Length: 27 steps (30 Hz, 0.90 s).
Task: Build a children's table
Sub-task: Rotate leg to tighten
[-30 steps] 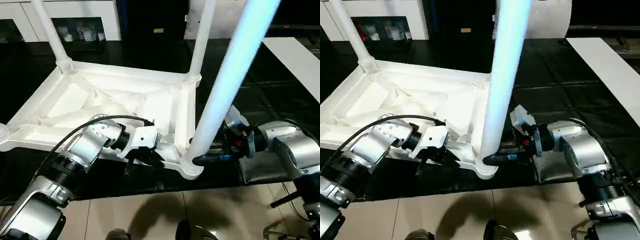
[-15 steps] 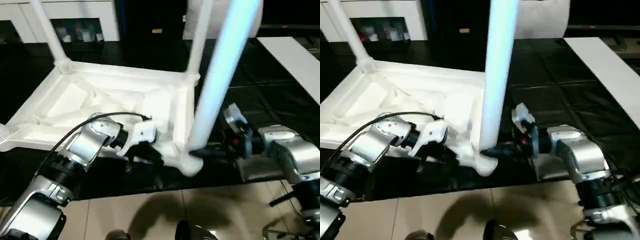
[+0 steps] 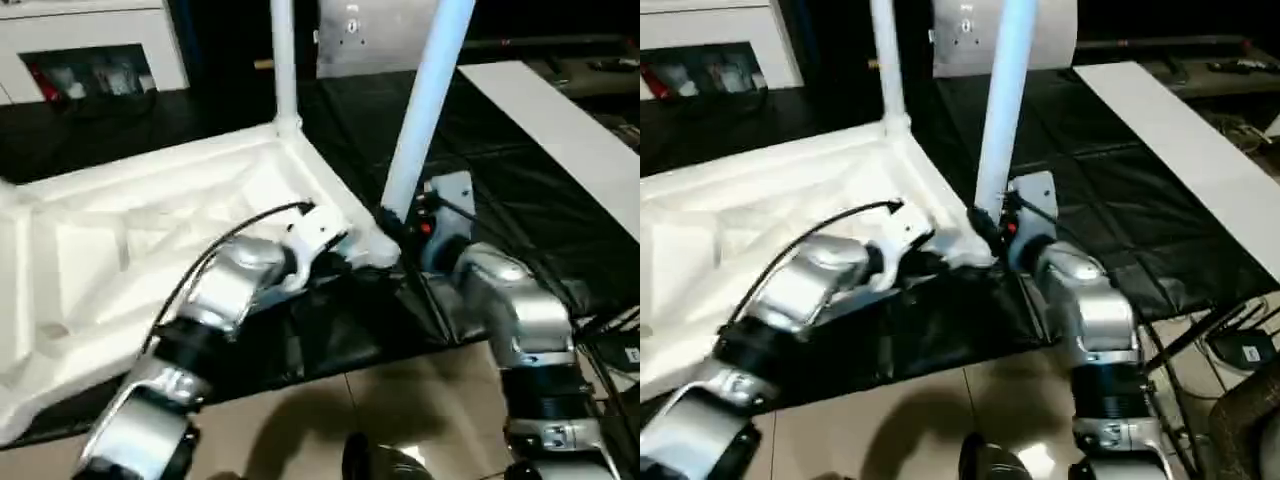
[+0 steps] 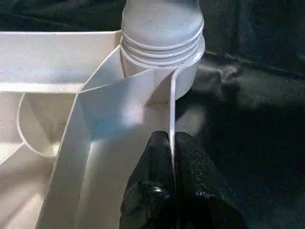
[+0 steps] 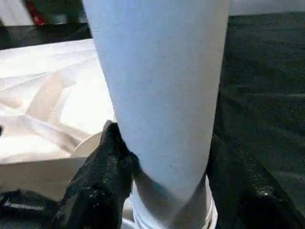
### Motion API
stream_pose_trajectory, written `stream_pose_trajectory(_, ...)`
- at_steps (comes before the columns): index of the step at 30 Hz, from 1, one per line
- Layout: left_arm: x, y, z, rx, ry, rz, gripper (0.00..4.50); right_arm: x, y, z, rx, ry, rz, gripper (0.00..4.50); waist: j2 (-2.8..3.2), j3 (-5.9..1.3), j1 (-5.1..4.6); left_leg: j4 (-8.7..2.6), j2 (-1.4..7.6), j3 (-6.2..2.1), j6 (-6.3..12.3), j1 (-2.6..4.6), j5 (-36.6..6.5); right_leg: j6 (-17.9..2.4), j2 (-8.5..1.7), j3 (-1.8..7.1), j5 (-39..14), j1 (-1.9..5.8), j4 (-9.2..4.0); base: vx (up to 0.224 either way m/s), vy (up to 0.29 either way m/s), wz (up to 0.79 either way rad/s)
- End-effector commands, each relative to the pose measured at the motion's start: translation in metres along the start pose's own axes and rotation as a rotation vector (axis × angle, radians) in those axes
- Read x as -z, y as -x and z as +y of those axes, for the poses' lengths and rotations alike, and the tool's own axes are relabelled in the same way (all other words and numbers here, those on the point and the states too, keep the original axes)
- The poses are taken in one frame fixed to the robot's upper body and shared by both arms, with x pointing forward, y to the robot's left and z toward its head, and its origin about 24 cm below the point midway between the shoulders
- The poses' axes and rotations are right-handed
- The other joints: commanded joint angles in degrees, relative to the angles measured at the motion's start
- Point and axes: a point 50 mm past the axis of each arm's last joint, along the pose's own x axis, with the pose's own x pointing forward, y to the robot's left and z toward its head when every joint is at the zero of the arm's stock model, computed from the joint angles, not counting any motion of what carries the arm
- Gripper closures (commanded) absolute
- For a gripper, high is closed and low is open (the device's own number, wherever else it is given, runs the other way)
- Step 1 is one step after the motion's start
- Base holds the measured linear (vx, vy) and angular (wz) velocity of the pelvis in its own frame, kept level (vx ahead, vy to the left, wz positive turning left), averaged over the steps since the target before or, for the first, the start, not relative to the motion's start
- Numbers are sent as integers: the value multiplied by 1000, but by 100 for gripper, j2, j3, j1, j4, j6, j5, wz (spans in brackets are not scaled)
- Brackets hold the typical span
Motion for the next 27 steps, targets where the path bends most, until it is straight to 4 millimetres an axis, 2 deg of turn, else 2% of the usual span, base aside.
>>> stream_pose_trajectory(1,-28,-4,-5,-5,-45,-98,450,0,-9,21,-69,6,-16,183,-28,-496,36,-331,-69,99,605,-75,-861,412,-316,222,-2932,498,-376,0,0,0)
stream_pose_trajectory(3,-30,-4,-6,-14,-54,-95,450,-4,-9,21,-49,-44,-70,163,-32,-520,57,-335,-82,96,654,-101,-551,144,-329,295,-2519,513,-268,0,0,0)
stream_pose_trajectory(4,-31,-4,-6,-16,-58,-95,450,-6,-8,22,-48,-58,-87,151,-37,-531,65,-331,-89,100,682,-110,-458,72,-328,315,-2398,512,-234,0,0,0)
stream_pose_trajectory(5,-30,-3,-5,-16,-62,-96,450,-6,-6,21,-64,-54,-95,138,-52,-530,96,-323,-96,103,781,-110,-221,-131,-320,361,-2124,487,-160,0,0,0)
stream_pose_trajectory(6,-29,-2,-4,-12,-64,-96,450,-6,-4,20,-78,-47,-102,130,-80,-529,94,-320,-105,108,816,-116,-164,-167,-311,377,-2081,482,-142,0,0,0)
stream_pose_trajectory(7,-28,-1,-3,-11,-65,-96,450,-7,-2,19,-93,-36,-107,118,-80,-540,112,-313,-113,111,844,-107,-104,-213,-309,394,-2030,475,-114,0,0,0)
stream_pose_trajectory(9,-26,2,-1,-7,-82,-96,450,-8,4,13,-119,-16,-124,107,-74,-575,159,-292,-115,107,1014,-141,213,-324,-307,445,-1702,502,-21,0,0,0)
stream_pose_trajectory(10,-24,3,0,3,-88,-94,450,-9,7,10,-144,27,-121,98,-81,-605,201,-272,-113,98,1146,-173,539,-420,-306,469,-1346,511,63,0,0,0)
stream_pose_trajectory(11,-24,3,0,3,-88,-94,450,-9,7,10,-144,27,-121,92,-114,-613,222,-245,-125,110,1286,-194,763,-500,-283,492,-1076,489,117,0,0,0)
stream_pose_trajectory(12,-20,6,0,38,-106,-94,450,-10,14,5,-204,67,-101,73,-111,-587,267,-245,-127,123,1345,-182,765,-550,-281,503,-1129,463,112,0,0,0)
stream_pose_trajectory(15,-18,8,0,66,-118,-93,450,-10,18,1,-245,82,-86,59,-126,-552,316,-253,-153,173,1342,-171,495,-496,-265,509,-1508,440,61,0,0,0)
stream_pose_trajectory(16,-11,14,0,151,-179,-102,450,-11,30,-10,-361,139,-44,53,-133,-544,329,-259,-164,192,1246,-159,281,-366,-256,494,-1847,446,6,0,0,0)
stream_pose_trajectory(17,-9,17,-1,188,-210,-106,450,-12,35,-14,-408,166,-24,44,-149,-509,373,-274,-193,211,1145,-149,-100,-56,-233,485,-2320,461,-83,0,0,0)
stream_pose_trajectory(19,-4,20,-2,248,-227,-101,450,-14,42,-19,-487,206,7,18,-151,-502,382,-278,-193,209,1047,-144,-234,124,-215,459,-2544,452,-120,0,0,0)
stream_pose_trajectory(21,-1,24,-3,302,-263,-93,450,-16,47,-24,-546,215,35,18,-156,-480,402,-278,-214,231,929,-110,-473,330,-186,421,-2887,400,-195,0,0,0)
stream_pose_trajectory(22,2,26,-2,329,-277,-80,450,-17,51,-27,-585,221,54,18,-154,-474,414,-271,-228,228,831,-105,-619,549,-165,369,-3137,392,-255,0,0,0)
stream_pose_trajectory(25,6,31,-1,385,-317,-48,450,-18,56,-31,-672,234,99,18,-151,-471,450,-280,-191,222,782,-93,-689,671,-152,335,-3217,387,-298,0,0,0)
stream_pose_trajectory(26,10,35,-2,432,-354,-25,450,-17,58,-34,-726,243,129,18,-130,-458,477,-310,-119,205,766,-17,-772,590,-169,309,-3239,361,-354,0,0,0)
stream_pose_trajectory(27,11,36,-2,448,-366,-17,450,-17,58,-34,-747,248,138,18,-133,-449,476,-315,-105,198,758,0,-852,562,-183,297,-3272,366,-370,0,0,0)
